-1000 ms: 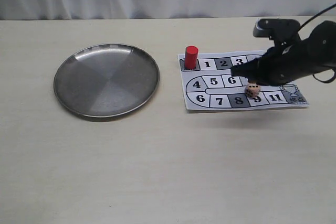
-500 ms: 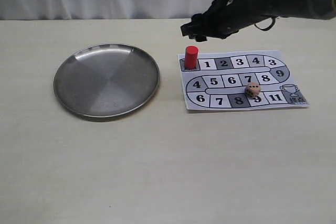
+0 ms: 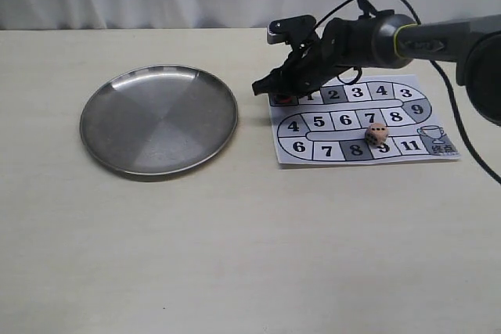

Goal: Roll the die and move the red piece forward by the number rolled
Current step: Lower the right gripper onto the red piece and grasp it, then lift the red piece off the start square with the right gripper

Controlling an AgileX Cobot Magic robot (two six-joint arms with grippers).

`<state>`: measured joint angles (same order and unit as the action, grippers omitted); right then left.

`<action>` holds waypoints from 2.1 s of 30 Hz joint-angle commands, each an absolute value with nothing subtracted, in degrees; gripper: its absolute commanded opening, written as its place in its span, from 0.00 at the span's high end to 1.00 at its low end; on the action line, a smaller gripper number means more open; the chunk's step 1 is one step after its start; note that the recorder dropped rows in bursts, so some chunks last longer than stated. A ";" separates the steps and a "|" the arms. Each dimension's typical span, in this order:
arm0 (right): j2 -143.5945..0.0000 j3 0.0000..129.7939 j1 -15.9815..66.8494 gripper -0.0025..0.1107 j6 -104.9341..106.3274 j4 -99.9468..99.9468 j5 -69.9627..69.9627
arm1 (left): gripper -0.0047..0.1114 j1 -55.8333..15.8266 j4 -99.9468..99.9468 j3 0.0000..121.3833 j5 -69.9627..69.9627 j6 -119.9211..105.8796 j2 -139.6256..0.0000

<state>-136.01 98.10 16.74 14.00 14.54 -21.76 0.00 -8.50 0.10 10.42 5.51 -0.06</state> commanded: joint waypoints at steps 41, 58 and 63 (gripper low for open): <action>-137.81 98.48 11.27 0.94 12.35 14.12 -28.02 | 0.96 -0.03 -8.30 0.00 9.93 5.64 0.00; -132.97 98.61 11.27 0.94 12.35 14.33 -28.95 | 0.96 -0.03 -8.30 0.00 9.93 5.64 0.00; -126.67 98.61 11.27 0.94 12.35 11.71 -29.98 | 0.96 -0.03 -8.30 0.00 9.93 5.64 0.00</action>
<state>-130.49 98.55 11.69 12.51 13.88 -29.34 0.00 -8.50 0.10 10.42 5.51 -0.06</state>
